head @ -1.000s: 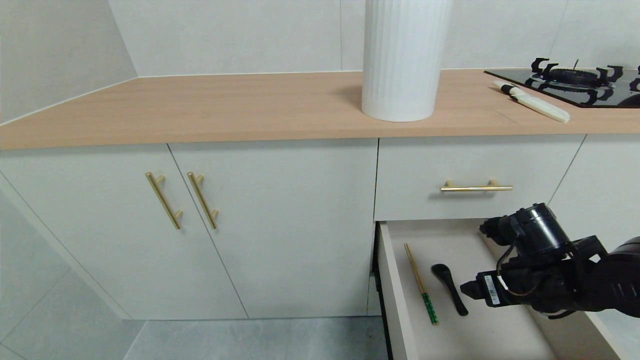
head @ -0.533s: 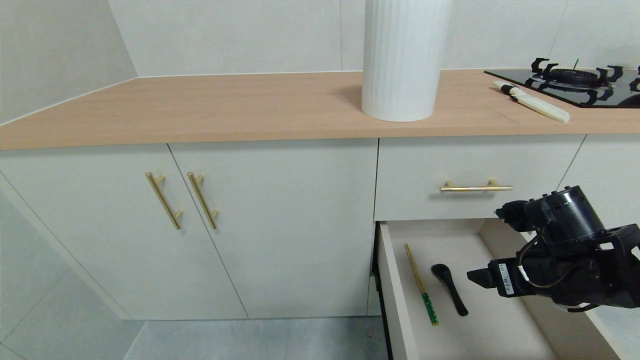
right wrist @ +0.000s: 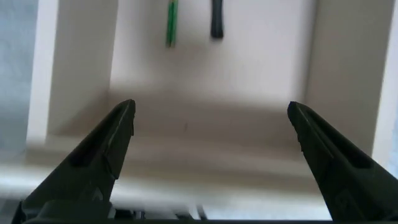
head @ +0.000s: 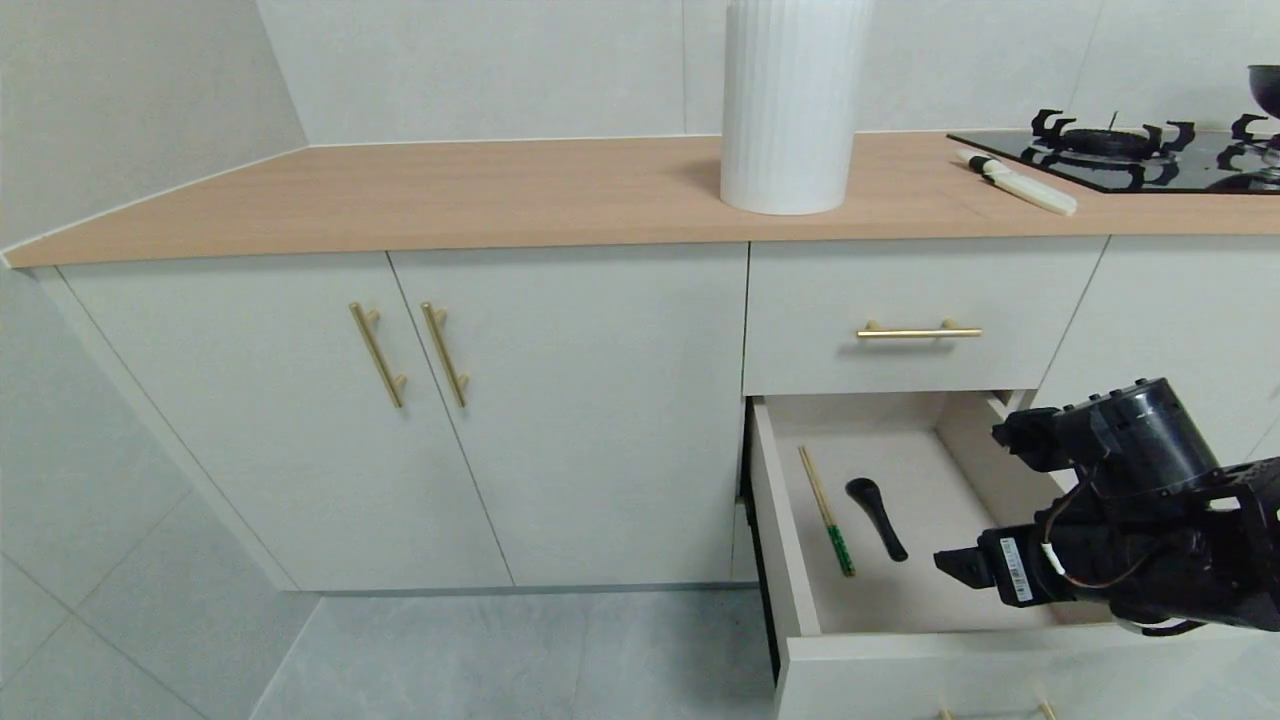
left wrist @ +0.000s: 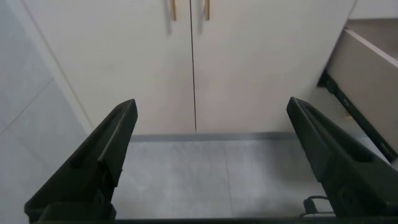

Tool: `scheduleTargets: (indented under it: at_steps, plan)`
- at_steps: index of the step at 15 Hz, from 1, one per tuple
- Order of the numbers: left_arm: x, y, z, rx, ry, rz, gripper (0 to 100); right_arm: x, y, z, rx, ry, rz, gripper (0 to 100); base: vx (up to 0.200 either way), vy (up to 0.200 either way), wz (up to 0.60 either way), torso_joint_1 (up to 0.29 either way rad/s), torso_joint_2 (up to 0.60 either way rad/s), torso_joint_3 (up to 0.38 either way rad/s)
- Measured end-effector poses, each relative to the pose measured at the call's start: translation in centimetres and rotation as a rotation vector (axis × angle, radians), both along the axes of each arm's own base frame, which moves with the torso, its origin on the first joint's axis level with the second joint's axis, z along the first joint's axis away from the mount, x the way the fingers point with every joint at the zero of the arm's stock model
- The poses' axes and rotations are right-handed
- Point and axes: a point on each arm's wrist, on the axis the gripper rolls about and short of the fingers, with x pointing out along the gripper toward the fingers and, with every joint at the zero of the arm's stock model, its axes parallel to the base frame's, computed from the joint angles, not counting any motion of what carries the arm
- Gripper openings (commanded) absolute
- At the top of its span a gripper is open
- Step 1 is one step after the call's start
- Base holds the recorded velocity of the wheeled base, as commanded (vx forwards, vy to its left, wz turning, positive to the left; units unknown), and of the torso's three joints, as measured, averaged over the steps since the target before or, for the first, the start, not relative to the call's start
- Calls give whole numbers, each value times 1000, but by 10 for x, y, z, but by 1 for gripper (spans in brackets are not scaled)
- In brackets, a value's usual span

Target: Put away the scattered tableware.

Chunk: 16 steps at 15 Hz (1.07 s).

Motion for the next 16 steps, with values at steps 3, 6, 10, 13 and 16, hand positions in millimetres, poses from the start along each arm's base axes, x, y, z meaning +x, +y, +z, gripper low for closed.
scheduleTargets:
  at_steps: [3, 6, 10, 13, 16]
  plan:
    - [0, 0, 0, 0, 1, 0, 100, -6, 3, -2, -6, 12, 21, 100, 0, 0, 0, 0, 0, 0]
    - [0, 0, 0, 0, 0, 0, 100, -18, 6, -7, -51, 97, 58, 100, 0, 0, 0, 0, 0, 0]
    - [0, 0, 0, 0, 0, 0, 100, -39, 16, -11, -111, 191, 141, 100, 0, 0, 0, 0, 0, 0]
    - [0, 0, 0, -1, 0, 0, 100, -51, 22, -16, -147, 236, 198, 100, 0, 0, 0, 0, 0, 0]
    - [0, 0, 0, 0, 0, 0, 100, -61, 25, -25, -197, 271, 259, 100, 0, 0, 0, 0, 0, 0]
